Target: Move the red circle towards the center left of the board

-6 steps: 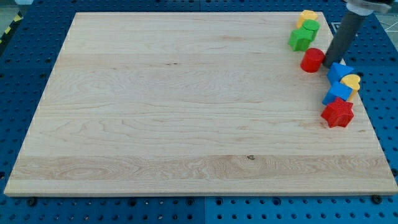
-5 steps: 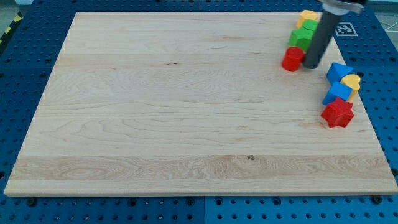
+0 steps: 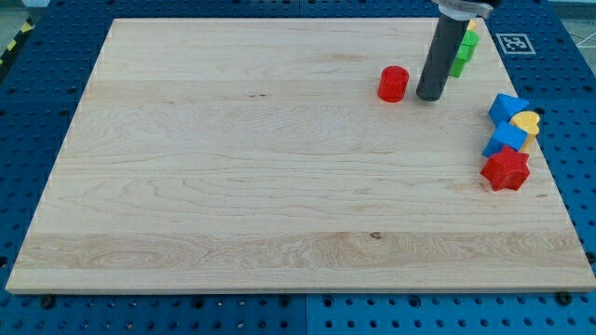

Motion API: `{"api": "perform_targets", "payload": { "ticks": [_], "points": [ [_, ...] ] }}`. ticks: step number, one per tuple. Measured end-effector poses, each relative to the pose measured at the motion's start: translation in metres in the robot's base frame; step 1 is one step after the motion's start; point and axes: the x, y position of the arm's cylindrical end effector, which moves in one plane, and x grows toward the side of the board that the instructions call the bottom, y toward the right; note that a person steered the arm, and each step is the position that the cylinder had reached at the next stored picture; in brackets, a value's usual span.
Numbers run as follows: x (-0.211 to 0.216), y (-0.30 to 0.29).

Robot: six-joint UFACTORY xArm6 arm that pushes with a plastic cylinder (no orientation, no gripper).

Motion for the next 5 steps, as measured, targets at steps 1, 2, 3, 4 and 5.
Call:
{"api": "perform_targets", "payload": {
  "ticks": [1,2,3,4,5],
  "points": [
    [-0.012,0.000],
    [-0.027,-0.030],
    [-0.033,-0.099],
    [-0.031,-0.149],
    [-0.029,-0.133]
  ]
}}
